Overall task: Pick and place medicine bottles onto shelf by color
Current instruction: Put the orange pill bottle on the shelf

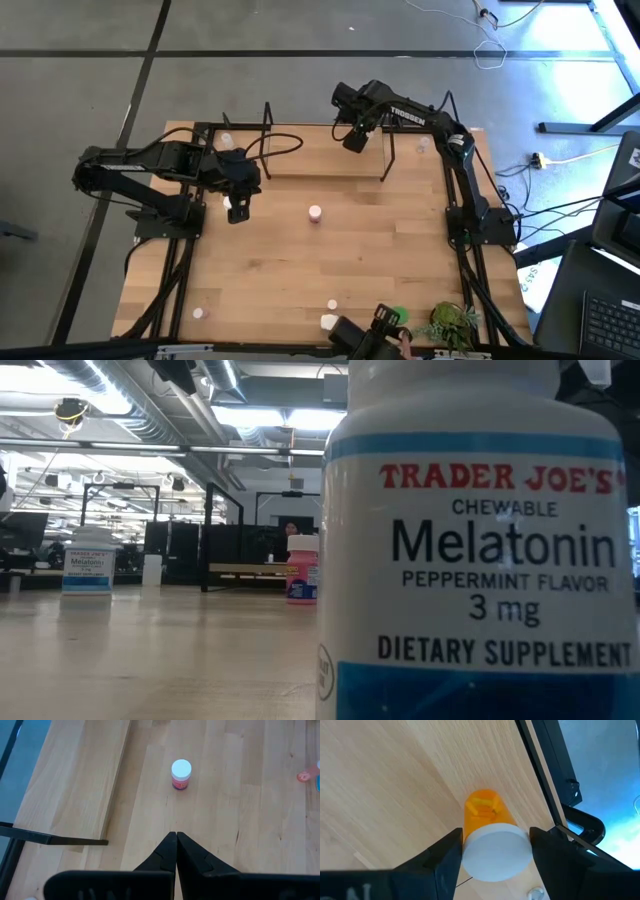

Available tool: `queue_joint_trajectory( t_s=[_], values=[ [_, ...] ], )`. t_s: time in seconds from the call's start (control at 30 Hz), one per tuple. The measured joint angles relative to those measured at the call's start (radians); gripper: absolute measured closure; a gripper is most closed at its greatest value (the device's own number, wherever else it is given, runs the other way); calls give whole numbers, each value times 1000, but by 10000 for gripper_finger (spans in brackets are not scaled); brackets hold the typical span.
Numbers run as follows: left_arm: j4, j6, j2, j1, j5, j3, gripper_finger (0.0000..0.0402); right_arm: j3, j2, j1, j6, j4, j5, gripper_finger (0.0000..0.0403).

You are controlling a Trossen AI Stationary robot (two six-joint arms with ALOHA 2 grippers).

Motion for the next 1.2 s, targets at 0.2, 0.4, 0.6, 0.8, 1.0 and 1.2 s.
queue_joint_trajectory(
  t_s=[0.2, 0.4, 0.6, 0.8, 1.0, 1.2],
  values=[
    [0, 0, 0, 0, 0, 0, 401, 0, 0, 0, -5, 0, -3, 175],
    [0, 0, 0, 0, 0, 0, 401, 0, 0, 0, -24, 2, -19, 175],
    [0, 0, 0, 0, 0, 0, 401, 0, 0, 0, -27, 6, -19, 175],
    [0, 0, 0, 0, 0, 0, 401, 0, 0, 0, -50, 5, -27, 175],
    [0, 0, 0, 0, 0, 0, 401, 0, 0, 0, -54, 5, -68, 175],
    [0, 0, 0, 0, 0, 0, 401, -11, 1, 0, -66, 10, -71, 175]
  ],
)
